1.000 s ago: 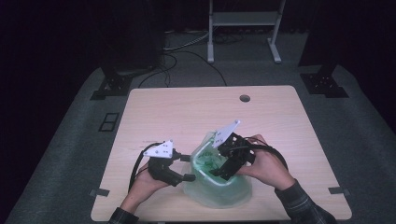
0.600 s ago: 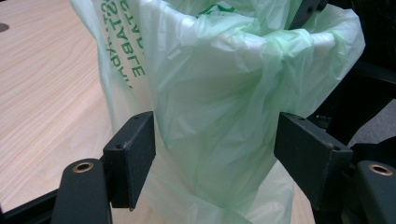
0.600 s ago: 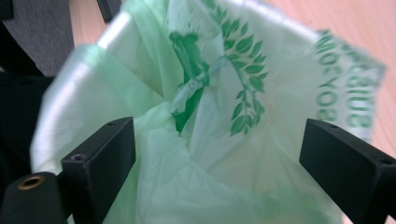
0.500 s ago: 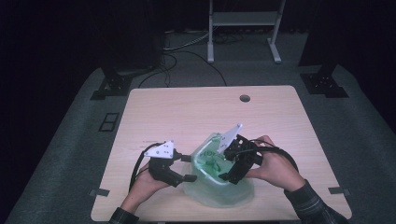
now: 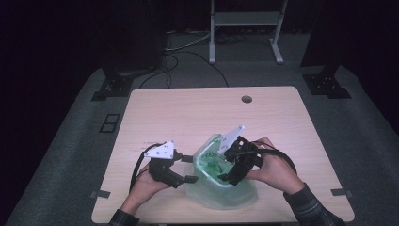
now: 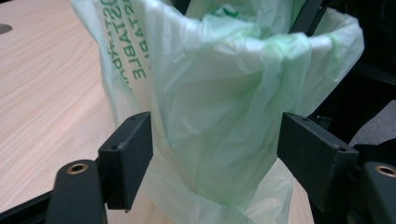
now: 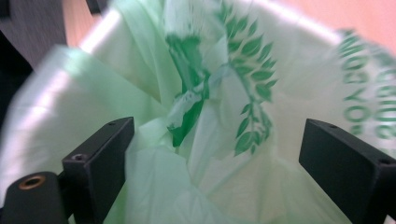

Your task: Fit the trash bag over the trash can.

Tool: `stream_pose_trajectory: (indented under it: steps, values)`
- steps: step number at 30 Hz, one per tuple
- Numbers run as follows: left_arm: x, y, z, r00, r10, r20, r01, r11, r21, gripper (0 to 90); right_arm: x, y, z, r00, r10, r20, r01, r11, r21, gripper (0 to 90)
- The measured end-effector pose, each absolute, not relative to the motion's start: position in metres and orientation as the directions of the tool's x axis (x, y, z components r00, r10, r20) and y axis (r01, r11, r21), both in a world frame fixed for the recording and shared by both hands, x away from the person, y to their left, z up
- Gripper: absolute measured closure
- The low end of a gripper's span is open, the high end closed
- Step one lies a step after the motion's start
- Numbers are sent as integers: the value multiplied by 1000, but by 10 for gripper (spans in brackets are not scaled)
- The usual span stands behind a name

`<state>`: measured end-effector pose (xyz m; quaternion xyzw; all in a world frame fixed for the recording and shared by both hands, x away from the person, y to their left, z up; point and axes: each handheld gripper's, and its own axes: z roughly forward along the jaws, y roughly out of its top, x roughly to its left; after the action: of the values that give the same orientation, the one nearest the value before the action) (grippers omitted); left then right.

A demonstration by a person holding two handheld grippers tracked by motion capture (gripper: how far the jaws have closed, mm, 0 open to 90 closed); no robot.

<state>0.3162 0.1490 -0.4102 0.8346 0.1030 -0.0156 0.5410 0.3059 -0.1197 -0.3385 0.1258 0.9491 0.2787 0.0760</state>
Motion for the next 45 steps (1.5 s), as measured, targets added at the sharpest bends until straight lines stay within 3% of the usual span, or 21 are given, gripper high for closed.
stream_pose_trajectory:
  steps: [10,21,31,37,45]
  values:
    - [325,161,-379,974,182,-136,193,-350,917,159,306,-166,-323,-928,370,-33,228,637,736,105]
    - [338,123,-344,984,138,-112,154,-352,923,153,298,-209,-332,-883,470,1,286,536,794,97]
    - [330,70,-326,995,81,-65,98,-502,860,122,292,-237,-336,-858,514,24,295,454,841,90]
    - [328,31,-334,997,74,-31,74,-678,731,110,292,-250,-339,-842,538,43,319,431,844,90]
    - [328,6,-344,997,81,12,57,-788,613,110,290,-258,-336,-835,548,47,317,409,856,90]
